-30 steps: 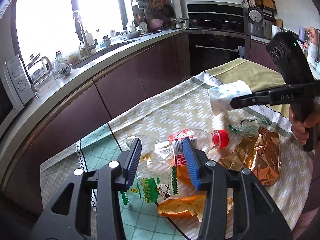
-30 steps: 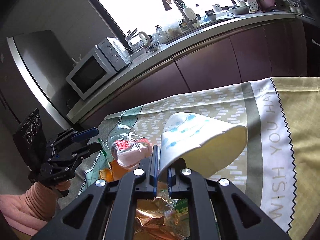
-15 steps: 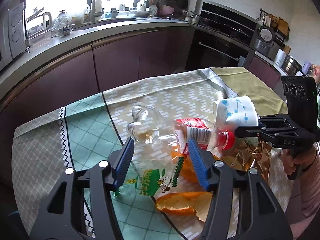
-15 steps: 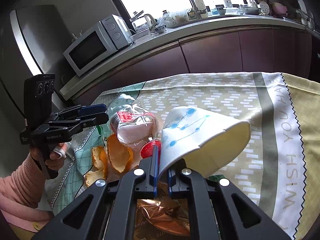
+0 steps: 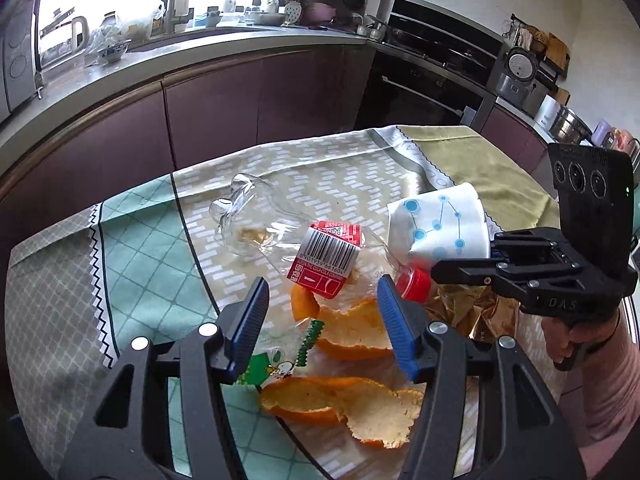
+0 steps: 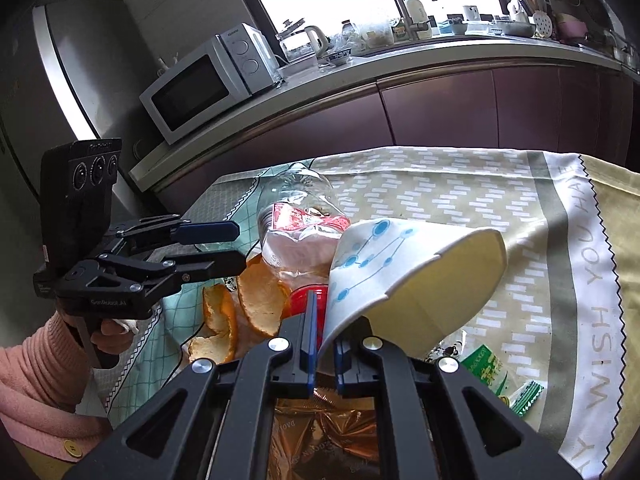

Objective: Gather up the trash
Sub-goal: 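Grasp the clear red-labelled bottle with the left gripper while the right gripper holds the cup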

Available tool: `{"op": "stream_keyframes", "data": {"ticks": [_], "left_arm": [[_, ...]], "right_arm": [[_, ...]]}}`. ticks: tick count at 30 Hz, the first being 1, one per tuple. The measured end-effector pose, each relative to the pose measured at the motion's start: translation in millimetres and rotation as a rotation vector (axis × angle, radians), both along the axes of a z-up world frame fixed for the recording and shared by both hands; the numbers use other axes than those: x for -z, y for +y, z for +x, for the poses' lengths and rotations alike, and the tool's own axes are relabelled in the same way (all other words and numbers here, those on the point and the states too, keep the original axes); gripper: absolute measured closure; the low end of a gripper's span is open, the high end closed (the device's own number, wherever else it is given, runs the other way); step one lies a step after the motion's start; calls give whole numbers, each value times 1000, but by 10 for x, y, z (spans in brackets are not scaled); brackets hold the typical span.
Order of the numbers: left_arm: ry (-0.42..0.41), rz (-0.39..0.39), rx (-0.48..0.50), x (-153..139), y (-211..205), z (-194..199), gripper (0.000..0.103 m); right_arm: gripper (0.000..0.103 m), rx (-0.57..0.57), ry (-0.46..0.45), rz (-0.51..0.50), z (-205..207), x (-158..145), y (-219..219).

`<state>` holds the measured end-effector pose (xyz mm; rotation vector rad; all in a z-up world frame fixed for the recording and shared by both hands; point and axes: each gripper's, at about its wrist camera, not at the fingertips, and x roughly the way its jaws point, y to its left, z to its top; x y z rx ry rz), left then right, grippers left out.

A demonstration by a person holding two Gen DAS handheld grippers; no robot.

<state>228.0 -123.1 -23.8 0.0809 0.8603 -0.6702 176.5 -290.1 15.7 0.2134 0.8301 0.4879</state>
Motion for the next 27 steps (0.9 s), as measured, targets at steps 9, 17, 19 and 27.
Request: {"op": "stream_keyframes", "data": {"ticks": [9,17,19,27], "left_arm": [[146,-75,-60,69,-109,315,38],[305,-133,-105,231,-271,593,30],[371,-156,-123,337,-295,672,29],[365,-208,-112,376,-439,648,51]], "right_arm": [[97,7,-19,-4,15,-5,35],[97,7,-28,-28,33,26,66],[97,-2,-31,-42,29,33,85],[97,-12,-41,-77,30,36,143]]}}
